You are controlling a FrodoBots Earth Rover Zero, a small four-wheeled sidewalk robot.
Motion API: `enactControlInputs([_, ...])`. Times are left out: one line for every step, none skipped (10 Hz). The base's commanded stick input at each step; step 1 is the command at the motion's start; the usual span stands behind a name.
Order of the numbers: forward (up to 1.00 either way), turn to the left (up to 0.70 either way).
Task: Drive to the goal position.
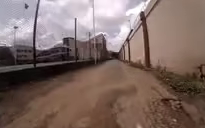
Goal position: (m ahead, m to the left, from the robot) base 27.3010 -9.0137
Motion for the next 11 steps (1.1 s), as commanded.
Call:
enactControlInputs([0.5,0.0])
enactControlInputs([0.5,0.0])
enactControlInputs([0.5,0.0])
enactControlInputs([0.5,0.0])
enactControlInputs([0.5,0.0])
enactControlInputs([0.5,0.0])
enactControlInputs([0.5,0.0])
enactControlInputs([0.5,0.0])
enactControlInputs([0.5,0.0])
enactControlInputs([0.5,0.0])
enactControlInputs([0.5,0.0])
